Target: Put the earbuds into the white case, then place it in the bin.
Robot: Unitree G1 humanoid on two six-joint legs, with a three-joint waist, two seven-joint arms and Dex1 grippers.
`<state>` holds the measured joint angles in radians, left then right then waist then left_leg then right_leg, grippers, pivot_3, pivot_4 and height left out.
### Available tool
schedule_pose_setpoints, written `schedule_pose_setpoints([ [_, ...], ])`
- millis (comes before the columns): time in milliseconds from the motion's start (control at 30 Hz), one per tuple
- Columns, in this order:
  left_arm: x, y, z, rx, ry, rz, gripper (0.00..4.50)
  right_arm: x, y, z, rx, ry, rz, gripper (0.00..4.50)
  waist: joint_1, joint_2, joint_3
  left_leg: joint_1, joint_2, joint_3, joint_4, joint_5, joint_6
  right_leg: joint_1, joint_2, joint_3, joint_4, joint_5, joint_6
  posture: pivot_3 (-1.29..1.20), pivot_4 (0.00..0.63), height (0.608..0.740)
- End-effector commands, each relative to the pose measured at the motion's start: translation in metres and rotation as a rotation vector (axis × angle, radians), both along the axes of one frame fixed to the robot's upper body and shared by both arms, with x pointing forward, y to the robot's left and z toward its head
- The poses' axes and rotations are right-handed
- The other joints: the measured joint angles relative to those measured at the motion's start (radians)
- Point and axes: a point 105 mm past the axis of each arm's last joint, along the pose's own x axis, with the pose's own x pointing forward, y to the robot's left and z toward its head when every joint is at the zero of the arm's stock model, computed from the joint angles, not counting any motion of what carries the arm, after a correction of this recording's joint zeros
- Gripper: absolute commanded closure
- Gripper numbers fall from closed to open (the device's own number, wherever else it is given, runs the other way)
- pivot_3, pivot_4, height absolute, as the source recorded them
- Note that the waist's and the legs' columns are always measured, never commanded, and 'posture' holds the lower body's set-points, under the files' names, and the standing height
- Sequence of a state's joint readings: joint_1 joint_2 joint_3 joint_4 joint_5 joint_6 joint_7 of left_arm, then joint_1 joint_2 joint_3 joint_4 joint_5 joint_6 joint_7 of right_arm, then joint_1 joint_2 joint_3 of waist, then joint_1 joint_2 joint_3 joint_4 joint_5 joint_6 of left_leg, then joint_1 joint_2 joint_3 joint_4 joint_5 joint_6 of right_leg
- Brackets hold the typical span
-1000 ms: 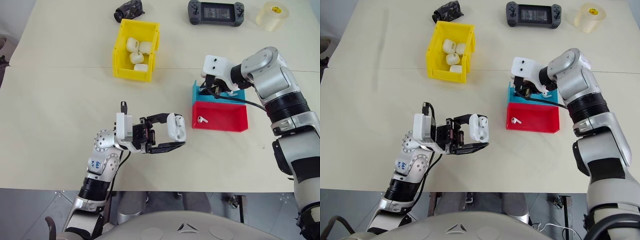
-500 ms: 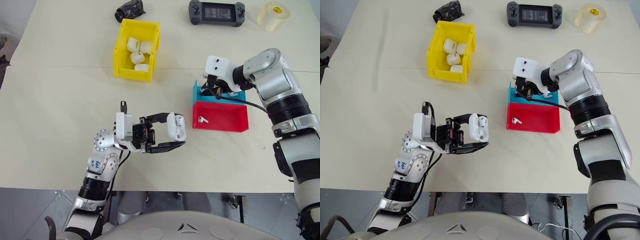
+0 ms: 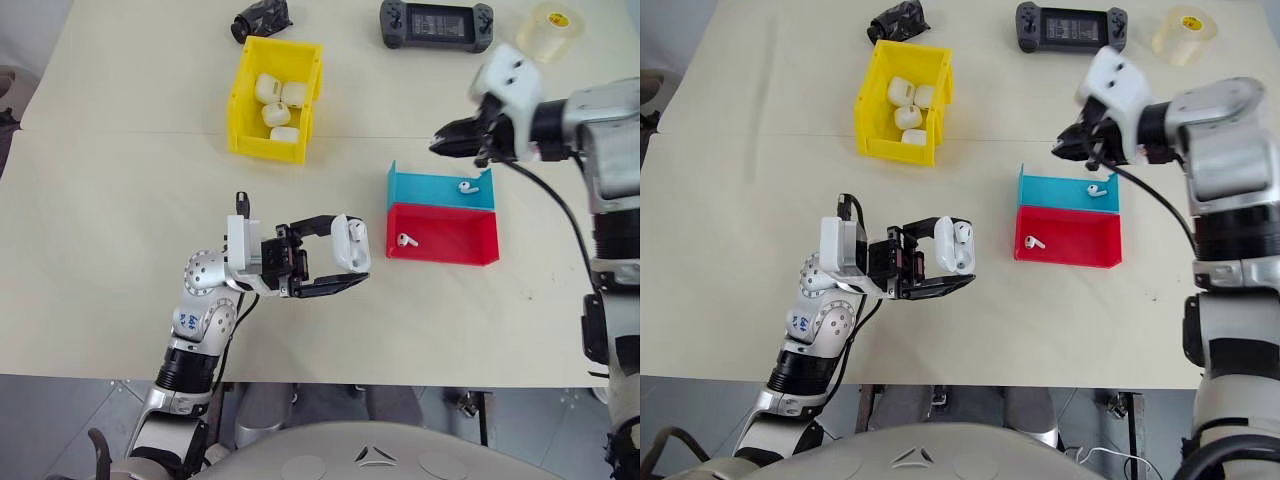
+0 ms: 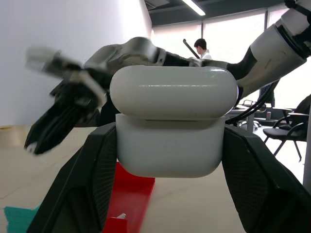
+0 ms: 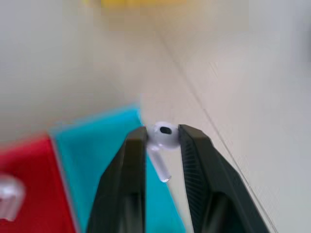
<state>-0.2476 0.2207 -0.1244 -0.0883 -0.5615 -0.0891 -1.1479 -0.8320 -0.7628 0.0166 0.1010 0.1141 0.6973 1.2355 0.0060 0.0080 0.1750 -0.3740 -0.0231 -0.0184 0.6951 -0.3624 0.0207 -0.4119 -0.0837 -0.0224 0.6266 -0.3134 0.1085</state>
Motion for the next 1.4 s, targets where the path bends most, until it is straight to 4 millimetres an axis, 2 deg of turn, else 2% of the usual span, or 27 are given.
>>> schedule_pose_setpoints([
  [33,0.006,0.003,0.006,-0.007,-0.023,0.015,1.7,-0.036,0.011,0.021,0.216,-0.042,0.105,3.53,0.003,0.0,0.0,0.0,0.0,0.0,0.0,0.0,0.0,0.0,0.0,0.0,0.0,0.0,0.0,0.0,0.15,0.74],
  [167,0.011,0.004,0.008,-0.006,-0.019,0.014,1.7,-0.066,0.024,0.03,0.496,-0.051,0.161,3.53,0.002,0.0,0.0,0.0,0.0,0.001,0.0,0.0,0.0,0.0,0.0,0.001,0.001,0.0,0.0,0.0,0.15,0.74],
  [267,0.016,0.003,0.01,-0.002,-0.017,0.008,1.7,-0.099,0.044,0.027,0.713,-0.046,0.25,3.53,0.003,0.0,0.0,0.001,0.001,0.001,0.0,0.0,-0.001,0.0,0.001,0.001,0.001,0.0,0.0,0.0,0.15,0.74],
  [400,0.016,0.0,0.011,0.008,-0.016,-0.015,1.7,-0.121,0.065,0.014,0.853,0.011,0.253,3.53,0.005,0.0,0.0,0.001,0.0,0.001,-0.002,0.0,-0.001,0.0,0.0,0.002,0.001,0.0,0.0,0.0,0.15,0.74],
  [500,0.017,0.0,0.013,0.008,-0.016,-0.024,1.7,-0.131,0.076,0.012,0.972,0.011,0.243,3.53,0.005,0.0,0.0,0.001,-0.001,0.001,-0.002,0.0,0.0,0.0,0.0,0.002,0.001,0.0,0.0,0.0,0.15,0.74],
  [600,0.017,-0.001,0.014,0.01,-0.014,-0.035,1.7,-0.139,0.083,0.009,1.048,0.012,0.23,3.53,0.004,0.0,0.0,0.002,-0.001,0.001,-0.002,0.0,0.0,0.0,0.001,0.002,0.001,0.0,0.0,0.0,0.15,0.74],
  [1033,0.016,-0.005,0.023,-0.007,0.008,-0.062,1.7,-0.147,0.101,-0.012,1.122,0.037,0.175,3.53,-0.007,0.0,0.0,0.003,0.0,0.001,-0.003,0.0,0.0,0.0,0.002,0.003,0.001,0.0,0.0,0.0,0.15,0.74],
  [1400,0.014,-0.006,0.028,-0.013,0.013,-0.077,1.7,-0.148,0.105,-0.029,1.084,0.034,0.16,3.53,-0.007,0.0,0.0,0.003,0.0,0.001,-0.003,0.0,0.0,0.0,0.002,0.004,0.001,0.0,0.0,0.0,0.15,0.74],
])
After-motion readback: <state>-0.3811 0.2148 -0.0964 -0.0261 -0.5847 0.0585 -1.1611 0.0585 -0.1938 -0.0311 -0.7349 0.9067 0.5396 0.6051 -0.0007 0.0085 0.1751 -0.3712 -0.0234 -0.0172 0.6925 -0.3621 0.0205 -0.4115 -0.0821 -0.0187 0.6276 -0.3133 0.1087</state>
